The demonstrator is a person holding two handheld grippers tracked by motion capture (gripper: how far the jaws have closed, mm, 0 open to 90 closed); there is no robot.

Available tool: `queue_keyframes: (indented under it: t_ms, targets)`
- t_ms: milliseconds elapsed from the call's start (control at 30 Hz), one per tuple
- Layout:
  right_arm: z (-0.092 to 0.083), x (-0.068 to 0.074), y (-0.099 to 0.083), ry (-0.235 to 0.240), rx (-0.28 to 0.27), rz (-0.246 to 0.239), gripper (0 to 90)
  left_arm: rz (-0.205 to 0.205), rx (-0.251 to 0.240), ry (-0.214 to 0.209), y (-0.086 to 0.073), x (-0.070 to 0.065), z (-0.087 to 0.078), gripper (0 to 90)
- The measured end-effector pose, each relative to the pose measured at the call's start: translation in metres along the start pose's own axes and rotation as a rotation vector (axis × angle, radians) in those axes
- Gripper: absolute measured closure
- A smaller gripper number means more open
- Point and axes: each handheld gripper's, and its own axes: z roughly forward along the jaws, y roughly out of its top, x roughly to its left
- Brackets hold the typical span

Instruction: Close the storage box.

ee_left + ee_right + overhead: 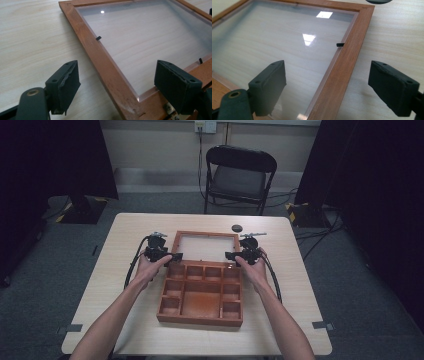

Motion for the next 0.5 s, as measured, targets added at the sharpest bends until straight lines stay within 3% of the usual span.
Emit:
queue_keyframes:
  t_ms: [200,333,400,500]
  targets:
    - [0.002,-0.001,-0.003,0.021,-0.002,0.054,13.2,0.023,0.012,-0.017,0.003,-0.008,0.006,18.9]
    - [0.007,0.007,-0.003,0.048,0.009,0.082,10.3,0.001,0.011,-0.018,0.003,-0.011,0.009,13.4]
    - [0.008,0.010,-0.002,0.036,0.006,0.056,9.0,-0.006,0.013,-0.022,0.003,-0.011,0.009,13.3]
    - [0.009,0.007,-0.002,0.060,0.031,0.099,8.9,-0.003,0.010,-0.025,0.003,-0.010,0.010,12.7]
